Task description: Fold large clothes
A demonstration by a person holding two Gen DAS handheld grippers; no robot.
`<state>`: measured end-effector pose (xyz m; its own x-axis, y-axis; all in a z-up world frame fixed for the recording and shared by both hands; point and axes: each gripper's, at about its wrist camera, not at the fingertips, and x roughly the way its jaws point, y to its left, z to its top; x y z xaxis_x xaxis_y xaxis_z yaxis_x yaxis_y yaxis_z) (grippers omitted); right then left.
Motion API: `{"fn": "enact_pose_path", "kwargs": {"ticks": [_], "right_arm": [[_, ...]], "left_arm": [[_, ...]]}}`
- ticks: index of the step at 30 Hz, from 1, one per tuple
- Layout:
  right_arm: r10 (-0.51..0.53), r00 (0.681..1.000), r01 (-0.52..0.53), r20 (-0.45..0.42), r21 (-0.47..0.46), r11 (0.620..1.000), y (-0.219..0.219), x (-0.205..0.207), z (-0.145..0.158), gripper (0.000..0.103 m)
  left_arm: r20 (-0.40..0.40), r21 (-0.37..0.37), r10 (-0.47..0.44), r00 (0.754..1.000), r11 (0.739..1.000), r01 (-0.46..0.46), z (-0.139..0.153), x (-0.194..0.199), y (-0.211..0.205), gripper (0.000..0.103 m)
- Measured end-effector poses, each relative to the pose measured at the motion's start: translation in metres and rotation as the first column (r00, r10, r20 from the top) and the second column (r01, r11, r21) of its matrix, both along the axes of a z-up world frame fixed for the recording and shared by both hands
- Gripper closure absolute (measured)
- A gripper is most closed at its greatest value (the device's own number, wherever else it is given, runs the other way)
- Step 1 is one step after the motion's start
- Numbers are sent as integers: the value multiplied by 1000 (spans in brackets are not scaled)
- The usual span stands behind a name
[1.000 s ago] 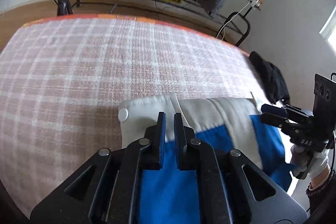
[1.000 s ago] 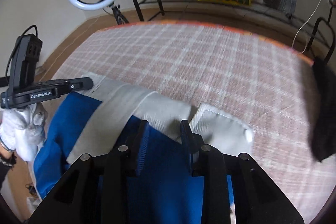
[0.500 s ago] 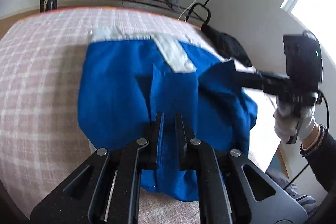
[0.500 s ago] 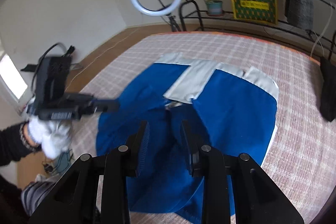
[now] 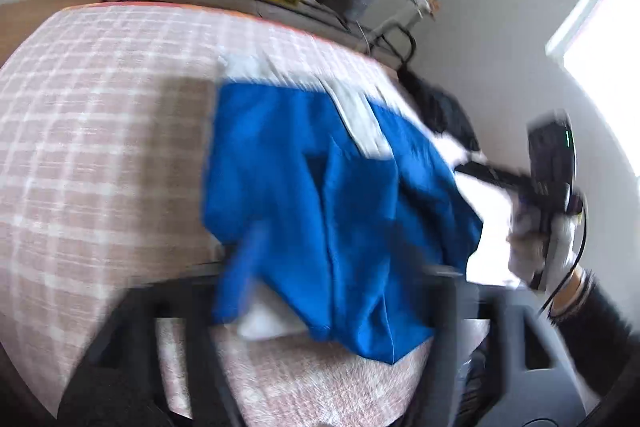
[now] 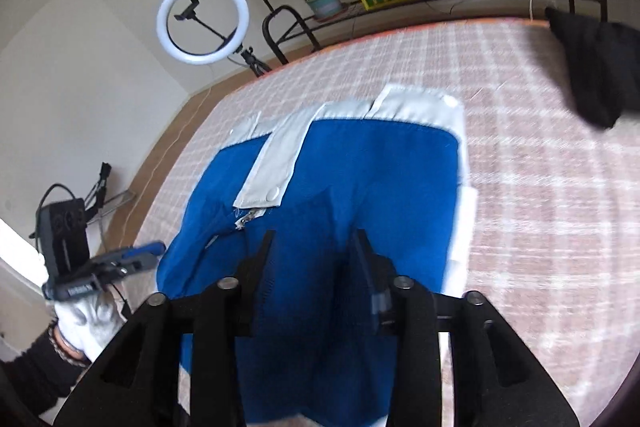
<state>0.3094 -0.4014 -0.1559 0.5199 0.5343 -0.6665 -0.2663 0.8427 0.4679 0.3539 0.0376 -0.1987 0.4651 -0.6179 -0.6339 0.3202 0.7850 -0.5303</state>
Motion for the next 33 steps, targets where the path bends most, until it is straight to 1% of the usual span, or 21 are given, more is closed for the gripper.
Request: {"fn": "enact_pose_path", "kwargs": {"ticks": [1,2,4,5,6,8,10,12,15,17,20,23,26,28,30,31,33], "right_arm": [[-26,1000,26,4,14,1000,-8,-1,3,30],[-51,999,51,3,30,998,-18,0,2,21],[-84,996,85,-24,59,995,-33,6,-2,21],[-97,994,101,-51,84,991,-41,10,-9,21],[-109,991,117,-74,111,987,-51,12,-13,21],[-130,983,152,-128,178,972,-66,17,-28,21],[-130,977,168,-169,231,958,-74,22,-44,21],[-120,973,169,-196,257,951,-78,24,-55,21],[-90,968,158,-234,289,944,-79,30,-69,21],[-70,968,147,-243,319,936,-78,34,-76,21],[-36,973,119,-229,361,925,-74,39,-78,23],[-8,972,102,-235,391,915,-66,46,-81,31],[-1,974,90,-226,383,919,-59,52,-81,31],[-8,973,101,-231,392,914,-57,57,-82,32],[-20,971,116,-237,398,910,-54,63,-83,37],[-23,970,120,-242,394,911,-52,65,-84,41],[-30,969,121,-245,368,922,-46,70,-84,46]], "left_arm": [[-1,-21,24,1000,1000,-24,2,5,10,26],[-17,-44,42,999,998,-43,2,12,19,26],[-100,-127,67,993,989,-79,-6,31,38,25],[-152,-169,72,986,981,-98,-14,41,45,25],[-224,-222,70,972,968,-121,-26,52,52,25],[-307,-275,68,949,949,-157,-46,66,58,25],[-345,-307,68,936,934,-181,-60,73,61,25],[-379,-345,51,924,919,-192,-75,81,61,25],[-411,-358,17,912,917,-178,-90,88,54,25],[-418,-361,1,909,917,-167,-95,90,50,25],[-389,-367,-7,921,918,-148,-94,95,43,25],[-389,-393,-10,921,906,-156,-96,102,37,25],[-389,-386,-12,921,910,-151,-96,110,30,26],[-393,-382,-10,920,911,-153,-95,113,26,26],[-395,-361,3,919,919,-158,-95,115,22,33],[-393,-347,11,920,924,-159,-94,117,19,35],[-384,-303,27,923,940,-154,-92,119,12,47]]}}
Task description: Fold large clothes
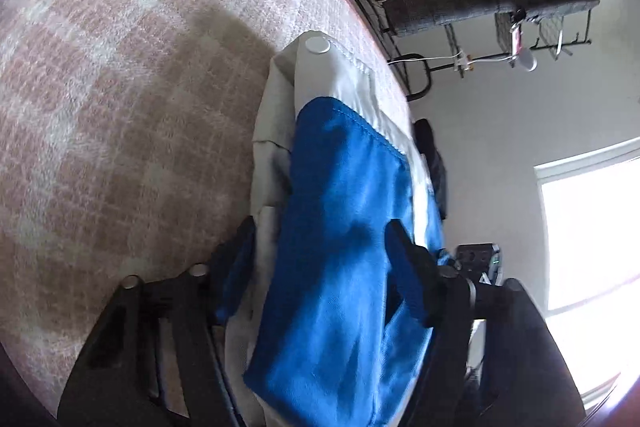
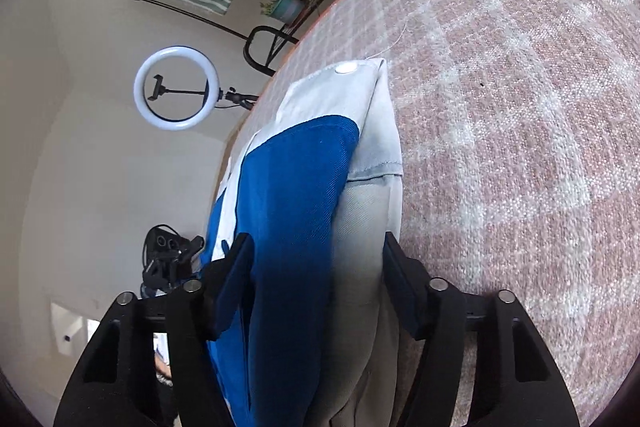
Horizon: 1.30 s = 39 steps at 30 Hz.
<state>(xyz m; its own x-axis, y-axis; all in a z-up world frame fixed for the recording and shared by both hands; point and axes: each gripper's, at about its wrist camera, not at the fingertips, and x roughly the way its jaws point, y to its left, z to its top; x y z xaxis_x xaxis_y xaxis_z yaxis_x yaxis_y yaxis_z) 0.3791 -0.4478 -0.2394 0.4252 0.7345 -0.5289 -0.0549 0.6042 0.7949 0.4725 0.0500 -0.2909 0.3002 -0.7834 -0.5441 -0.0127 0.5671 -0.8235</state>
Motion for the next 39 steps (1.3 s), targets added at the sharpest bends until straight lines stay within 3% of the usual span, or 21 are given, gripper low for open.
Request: {"fn": "enact_pose_path", "kwargs": {"ticks": [9,16,28,39], "right_arm": [[3,998,10,62,-211,977,27,-5,31,71],[42,988,12,147,-350,937,53,-20,71,77],[118,968,-3,222,-460,888,58,-64,115,80],[41,964,97,263,-491,866,-17,-84,143,80]], "left_arm": [[140,245,-27,990,969,-8,31,-15,-28,78],[224,337,-64,972,941,-16,61,-34,-43,86],[283,348,-155,947,936,49,106,-66,-68,88],[316,360,-274,908,920,153,131,-61,-158,88]]}}
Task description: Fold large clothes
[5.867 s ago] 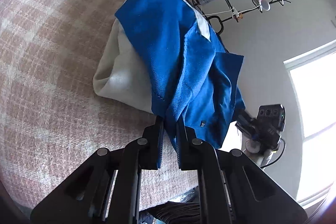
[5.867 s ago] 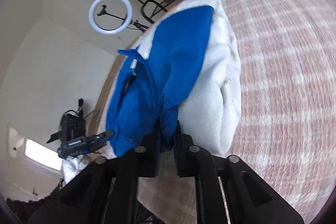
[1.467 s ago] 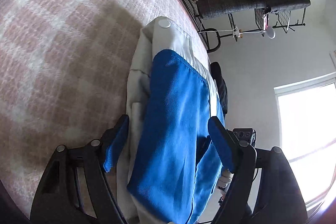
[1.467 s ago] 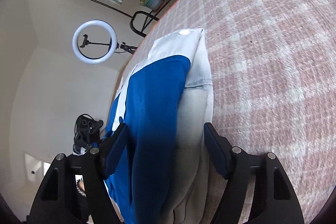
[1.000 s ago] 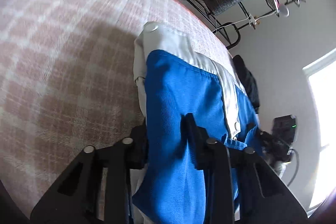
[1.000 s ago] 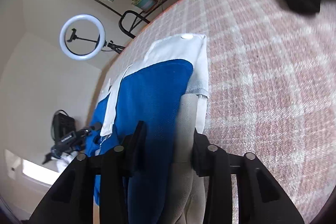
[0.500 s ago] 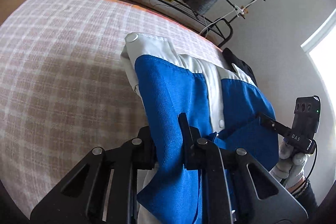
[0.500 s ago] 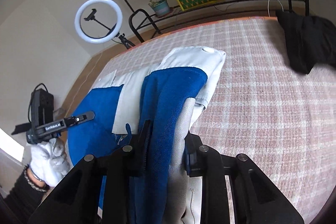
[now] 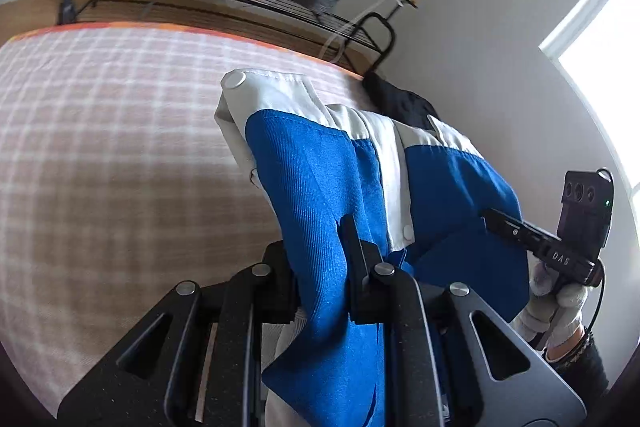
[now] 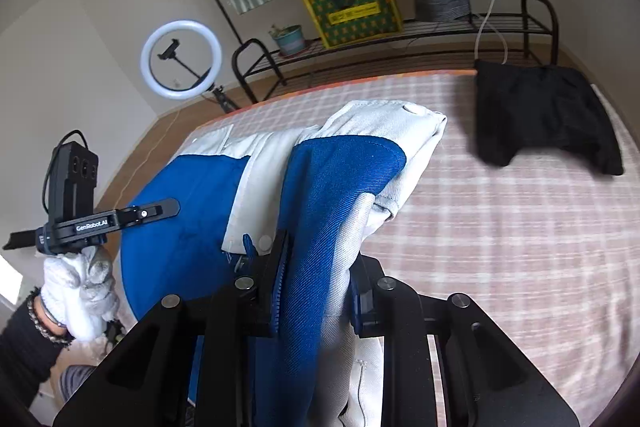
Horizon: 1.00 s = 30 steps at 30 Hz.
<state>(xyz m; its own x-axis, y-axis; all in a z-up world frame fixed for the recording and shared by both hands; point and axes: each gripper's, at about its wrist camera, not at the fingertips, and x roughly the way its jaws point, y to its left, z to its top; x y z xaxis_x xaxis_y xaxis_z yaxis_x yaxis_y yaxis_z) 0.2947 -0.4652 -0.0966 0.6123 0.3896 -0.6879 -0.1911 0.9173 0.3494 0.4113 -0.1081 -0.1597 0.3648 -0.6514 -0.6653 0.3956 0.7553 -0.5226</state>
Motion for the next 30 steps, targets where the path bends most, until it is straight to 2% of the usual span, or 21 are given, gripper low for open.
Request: {"fn": "enact_pose_path", "kwargs": {"ticks": [8,16,21,24,30], "right_arm": [[-94,995,96,25,-61,994,-74,3,17,80],[-191,978,198,78,-98,975,-154,34,40,81],[-227,965,244,128,-136,960,-190,63,56,82],[-240,956,267,167,-156,951,-206,85,64,83],[-252,937,293,241,-151,944,-234,134,66,84]], "left_arm": [[7,-37,-83,997,996,83,4,32,-95,88],[60,-83,-153,986,984,157,22,84,-202,88],[97,-106,-158,983,980,168,33,114,-261,88],[146,-118,-148,978,979,166,43,132,-288,88],[204,-142,-105,973,981,136,44,179,-321,88]]}}
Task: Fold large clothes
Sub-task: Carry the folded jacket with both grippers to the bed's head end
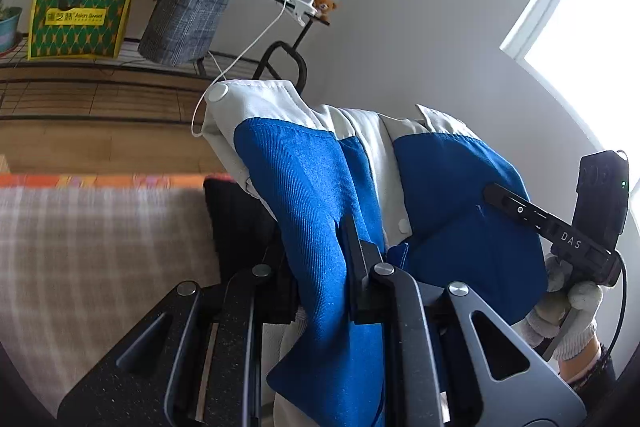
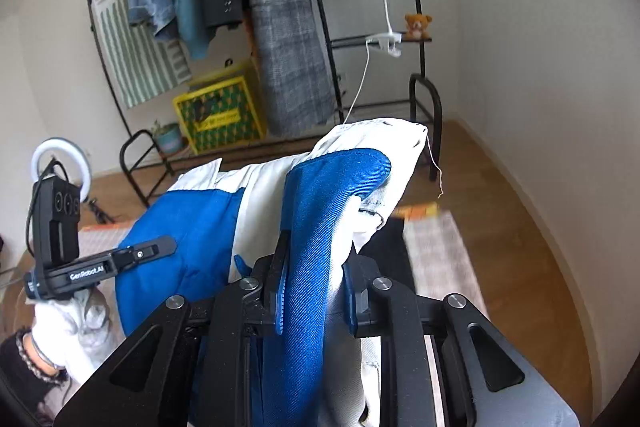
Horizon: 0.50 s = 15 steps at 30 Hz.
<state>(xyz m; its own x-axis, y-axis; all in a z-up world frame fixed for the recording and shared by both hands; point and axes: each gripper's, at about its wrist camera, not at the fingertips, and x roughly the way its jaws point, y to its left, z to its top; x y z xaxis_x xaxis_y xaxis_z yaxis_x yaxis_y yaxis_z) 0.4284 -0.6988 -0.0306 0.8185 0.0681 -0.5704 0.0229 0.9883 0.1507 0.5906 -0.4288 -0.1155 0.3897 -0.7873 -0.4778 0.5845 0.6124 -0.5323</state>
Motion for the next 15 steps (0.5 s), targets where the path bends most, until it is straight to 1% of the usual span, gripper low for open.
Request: {"fn": "enact_pose_path", "kwargs": {"ticks": [2,5,7,9,11,12,13,14,15], "right_arm": [[7,1000,-7,10,-6,1000,-6,15,-4,84],[20,1000,-19,18,-20,1000,-15,35,-17,84],[30,1000,-30,8,-14,999,-21,47,-33,84],[23,1000,-24,-15,-17,1000,-32,59,-50,85],[-25,999,24,-43,-29,999,-42,71,-66,84],[-72,996,70,-61,-25,997,-53,75,-76,84],[-116,990,114,-86,-28,993,-61,80,-84,82],[-169,980,166,-109,-38,985,-69,83,-93,77],[-201,971,196,-127,-49,979,-72,86,-98,76]], "left_arm": [[1,1,11,1000,1000,-11,-5,13,-7,88],[-3,11,22,1000,1000,-22,-20,29,-18,88],[-14,21,20,1000,1000,-20,-35,36,-24,88],[-23,52,32,999,998,-30,-53,42,-27,88],[-38,61,50,998,997,-47,-69,52,-26,88],[-51,55,61,997,997,-58,-76,56,-23,88],[-60,53,66,996,997,-63,-81,60,-21,87],[-63,60,68,996,996,-64,-85,62,-21,86],[-51,87,65,997,994,-61,-89,63,-25,85]]}}
